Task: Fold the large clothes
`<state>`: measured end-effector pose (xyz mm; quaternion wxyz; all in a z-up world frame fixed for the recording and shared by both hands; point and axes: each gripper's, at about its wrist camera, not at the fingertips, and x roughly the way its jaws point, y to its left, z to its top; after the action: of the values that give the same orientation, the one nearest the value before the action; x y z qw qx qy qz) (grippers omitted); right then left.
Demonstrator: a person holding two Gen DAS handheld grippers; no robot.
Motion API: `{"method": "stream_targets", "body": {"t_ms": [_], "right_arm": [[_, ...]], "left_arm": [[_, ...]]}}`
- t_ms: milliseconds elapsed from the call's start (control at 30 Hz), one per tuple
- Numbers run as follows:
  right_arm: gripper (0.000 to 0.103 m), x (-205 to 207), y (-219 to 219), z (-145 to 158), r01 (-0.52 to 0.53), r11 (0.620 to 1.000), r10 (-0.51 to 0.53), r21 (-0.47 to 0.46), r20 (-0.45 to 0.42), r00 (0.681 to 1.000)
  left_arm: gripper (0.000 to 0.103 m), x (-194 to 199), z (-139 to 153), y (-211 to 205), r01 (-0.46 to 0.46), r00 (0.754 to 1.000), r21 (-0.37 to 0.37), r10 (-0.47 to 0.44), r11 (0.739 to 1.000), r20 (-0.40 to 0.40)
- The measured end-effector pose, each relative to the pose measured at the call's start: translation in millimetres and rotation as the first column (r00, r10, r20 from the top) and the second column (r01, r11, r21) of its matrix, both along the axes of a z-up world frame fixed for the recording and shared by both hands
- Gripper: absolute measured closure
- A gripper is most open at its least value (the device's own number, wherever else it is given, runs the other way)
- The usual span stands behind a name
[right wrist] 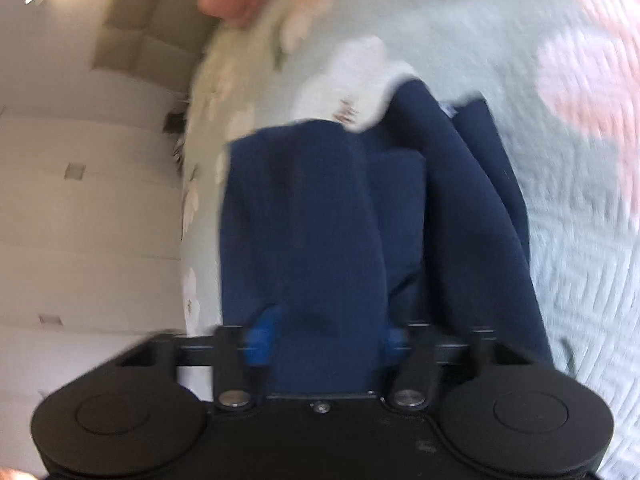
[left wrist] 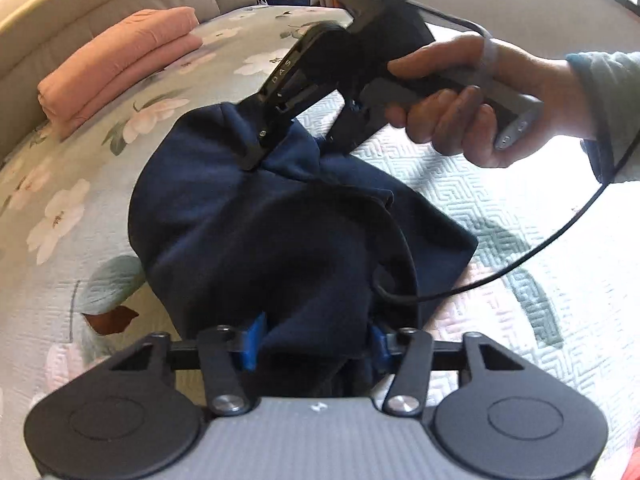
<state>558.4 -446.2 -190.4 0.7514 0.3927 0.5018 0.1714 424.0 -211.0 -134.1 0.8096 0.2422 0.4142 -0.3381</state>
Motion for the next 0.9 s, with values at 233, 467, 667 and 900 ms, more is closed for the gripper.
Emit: {"method": "stream_targets", "body": {"t_ms": [233, 467, 667, 900], "right_arm": [[0.080, -3.4, 1.8, 82.2, -0.039, 0.953, 0.106, -0.301, 0.212, 0.972], [0.072, 14.3, -1.2, 20.9, -0.054, 0.856, 0.101, -0.515, 0.064, 0.993], [0.043, -19.7, -20.8, 29.8, 0.007, 0.872, 0.045, -0.489, 0.095, 0.994], [0.030, -121.3, -16.0, 59.9, -0.101, 0.894, 0.152, -0.435, 0.083, 0.985]], "left_arm": [[0.063, 17.6, 10.1, -10.9, -0.034, 0.992, -0.246, 0.003, 0.969, -0.124], [0.027, 25.0, -53.3, -44.6, -0.042, 0.972, -0.281, -0.026, 0.959, -0.234], [0.028, 29.4, -33.0, -9.6, -0.122, 0.950, -0.419, -0.016, 0.900, -0.312], [0.028, 31.6, 2.1, 46.3, -0.229, 0.942, -0.465, 0.074, 0.855, -0.329]]}}
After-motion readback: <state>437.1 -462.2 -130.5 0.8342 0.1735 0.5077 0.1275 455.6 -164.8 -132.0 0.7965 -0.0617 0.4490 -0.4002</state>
